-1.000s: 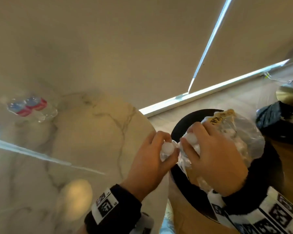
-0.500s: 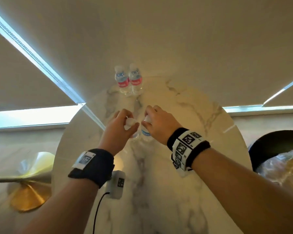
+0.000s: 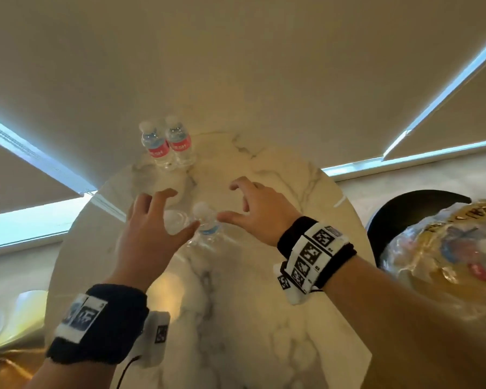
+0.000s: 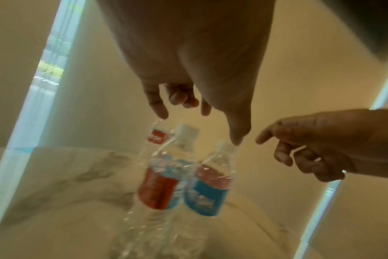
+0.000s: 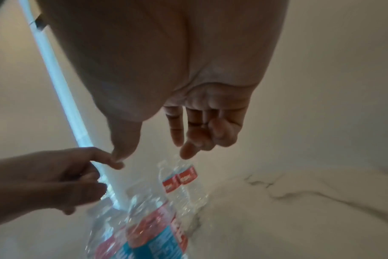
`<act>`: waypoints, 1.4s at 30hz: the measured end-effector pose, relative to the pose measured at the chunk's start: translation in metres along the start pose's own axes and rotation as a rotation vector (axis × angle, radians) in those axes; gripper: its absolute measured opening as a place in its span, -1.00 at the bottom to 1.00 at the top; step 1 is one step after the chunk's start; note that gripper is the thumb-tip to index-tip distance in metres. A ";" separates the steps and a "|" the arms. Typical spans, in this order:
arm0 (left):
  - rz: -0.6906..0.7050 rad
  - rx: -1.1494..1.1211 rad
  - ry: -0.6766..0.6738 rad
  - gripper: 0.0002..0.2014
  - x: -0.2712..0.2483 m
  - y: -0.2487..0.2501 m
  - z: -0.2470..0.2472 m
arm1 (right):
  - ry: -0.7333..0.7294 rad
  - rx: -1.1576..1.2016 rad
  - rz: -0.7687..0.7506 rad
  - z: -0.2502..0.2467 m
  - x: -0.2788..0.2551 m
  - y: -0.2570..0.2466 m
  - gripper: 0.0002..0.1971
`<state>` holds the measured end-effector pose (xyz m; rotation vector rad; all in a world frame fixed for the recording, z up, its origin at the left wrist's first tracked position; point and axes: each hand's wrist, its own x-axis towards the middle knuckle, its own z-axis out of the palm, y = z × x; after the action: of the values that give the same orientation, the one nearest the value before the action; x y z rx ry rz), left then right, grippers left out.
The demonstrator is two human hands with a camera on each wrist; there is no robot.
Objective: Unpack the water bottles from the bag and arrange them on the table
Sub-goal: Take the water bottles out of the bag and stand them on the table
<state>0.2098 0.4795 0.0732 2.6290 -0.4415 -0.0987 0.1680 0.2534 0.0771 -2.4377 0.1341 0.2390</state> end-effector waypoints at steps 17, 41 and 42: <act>0.843 -0.074 -0.457 -0.70 -0.037 0.413 0.293 | 0.425 -0.301 0.959 -0.104 -0.233 0.360 -0.47; 0.992 -0.234 -0.201 -0.78 -0.033 0.404 0.278 | 0.752 -0.294 0.469 -0.156 -0.253 0.308 -0.76; 0.939 -0.290 -0.154 -0.80 -0.037 0.396 0.259 | 0.781 -0.297 0.417 -0.165 -0.253 0.289 -0.76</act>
<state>0.0222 0.0462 0.0254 1.9070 -1.5199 -0.0502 -0.1027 -0.0652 0.0738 -2.6384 1.0114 -0.5674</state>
